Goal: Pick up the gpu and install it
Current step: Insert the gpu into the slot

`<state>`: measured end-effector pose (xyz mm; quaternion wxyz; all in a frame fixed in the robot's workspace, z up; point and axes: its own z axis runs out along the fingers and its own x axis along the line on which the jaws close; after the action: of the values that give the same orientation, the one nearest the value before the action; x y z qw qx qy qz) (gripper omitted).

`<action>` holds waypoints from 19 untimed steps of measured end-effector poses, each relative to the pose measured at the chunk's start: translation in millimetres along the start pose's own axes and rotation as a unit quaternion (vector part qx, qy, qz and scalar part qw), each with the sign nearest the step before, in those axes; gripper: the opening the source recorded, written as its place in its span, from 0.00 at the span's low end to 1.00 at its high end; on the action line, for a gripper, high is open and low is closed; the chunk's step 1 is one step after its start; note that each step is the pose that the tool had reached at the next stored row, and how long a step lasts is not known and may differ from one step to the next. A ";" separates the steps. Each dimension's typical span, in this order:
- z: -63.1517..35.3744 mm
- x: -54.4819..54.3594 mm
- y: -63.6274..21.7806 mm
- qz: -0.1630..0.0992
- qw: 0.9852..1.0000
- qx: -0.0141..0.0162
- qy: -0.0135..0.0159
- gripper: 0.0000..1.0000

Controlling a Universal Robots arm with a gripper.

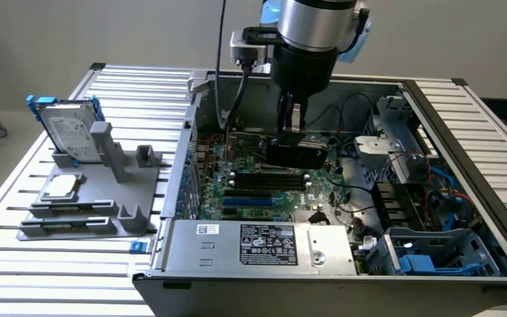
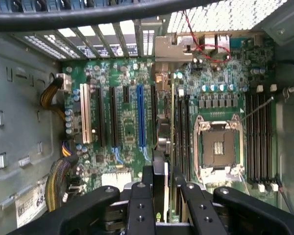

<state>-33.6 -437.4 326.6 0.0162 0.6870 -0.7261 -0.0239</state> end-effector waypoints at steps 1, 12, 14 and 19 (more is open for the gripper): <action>0.5 1.0 2.4 -0.001 1.000 0.000 0.000 0.27; 11.4 27.8 9.8 -0.008 1.000 0.000 -0.004 0.27; 14.9 30.9 12.3 -0.008 1.000 0.000 -0.004 0.27; 24.7 32.5 26.2 -0.011 1.000 0.000 -0.004 0.27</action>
<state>-62.9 -468.1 303.2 0.0132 0.6948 -0.7186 -0.0267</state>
